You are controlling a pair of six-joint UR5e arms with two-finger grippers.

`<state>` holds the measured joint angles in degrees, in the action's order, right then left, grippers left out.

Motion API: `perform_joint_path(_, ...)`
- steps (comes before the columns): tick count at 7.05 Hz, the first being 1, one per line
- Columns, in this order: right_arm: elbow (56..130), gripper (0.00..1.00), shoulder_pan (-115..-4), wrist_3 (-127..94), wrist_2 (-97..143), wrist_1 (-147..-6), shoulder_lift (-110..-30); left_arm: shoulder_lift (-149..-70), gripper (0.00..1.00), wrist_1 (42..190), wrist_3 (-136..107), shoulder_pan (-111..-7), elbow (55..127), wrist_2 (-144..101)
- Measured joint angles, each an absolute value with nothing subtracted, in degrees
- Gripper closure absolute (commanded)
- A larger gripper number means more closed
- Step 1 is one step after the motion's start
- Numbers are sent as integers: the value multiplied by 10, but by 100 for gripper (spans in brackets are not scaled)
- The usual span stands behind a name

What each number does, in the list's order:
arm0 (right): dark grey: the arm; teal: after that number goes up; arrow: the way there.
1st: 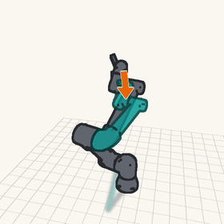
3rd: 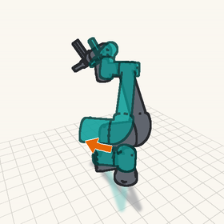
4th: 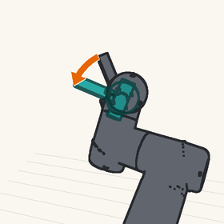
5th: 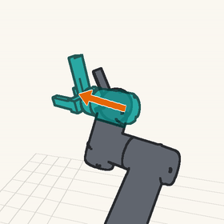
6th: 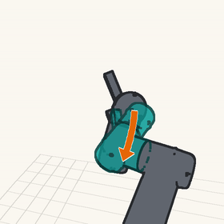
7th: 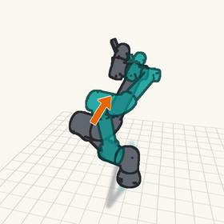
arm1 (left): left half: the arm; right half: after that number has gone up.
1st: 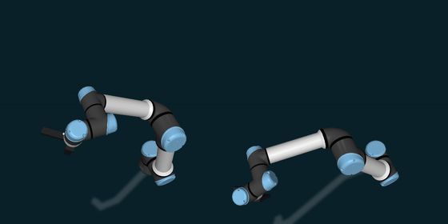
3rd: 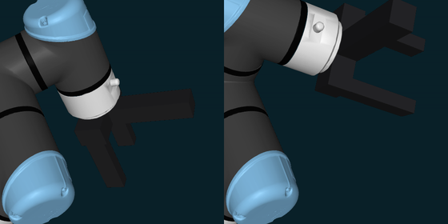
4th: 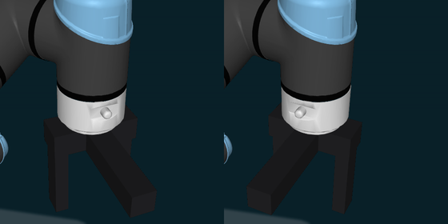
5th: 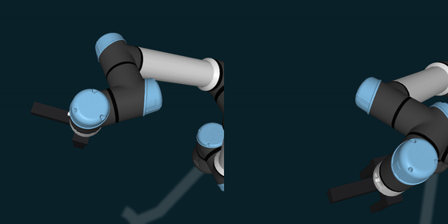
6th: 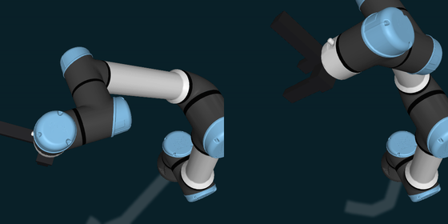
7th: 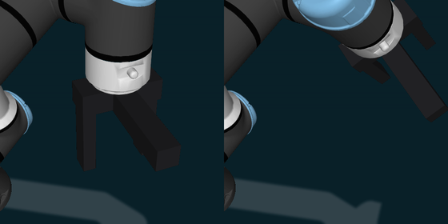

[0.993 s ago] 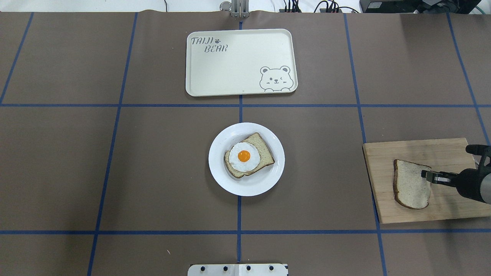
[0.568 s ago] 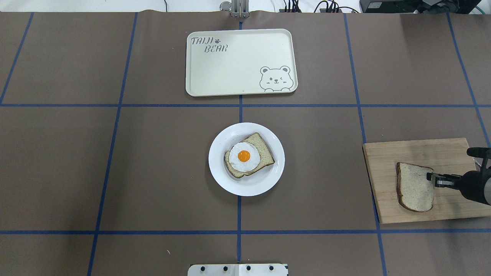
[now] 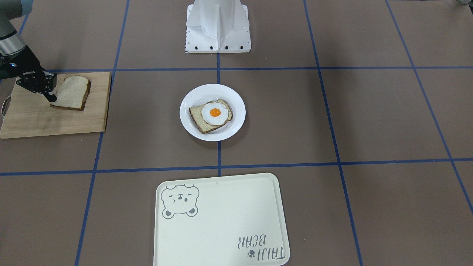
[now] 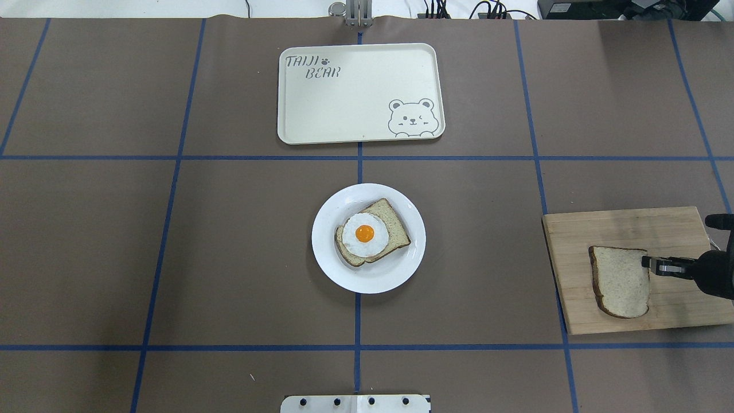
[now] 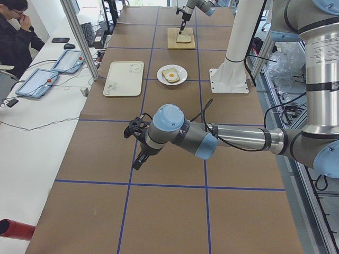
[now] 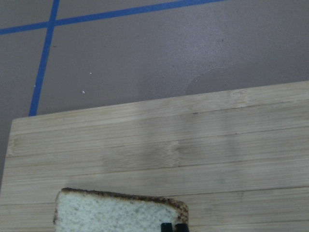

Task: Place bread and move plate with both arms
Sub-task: 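Grasp the bread slice with the right gripper and lift it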

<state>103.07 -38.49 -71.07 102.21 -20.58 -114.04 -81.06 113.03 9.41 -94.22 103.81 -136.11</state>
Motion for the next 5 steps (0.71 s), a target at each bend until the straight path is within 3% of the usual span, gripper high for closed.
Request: perform_joint_path(5, 1039, 100, -485, -717, 1145, -207, -1086, -814, 1, 1130, 90, -942, 1038, -1361)
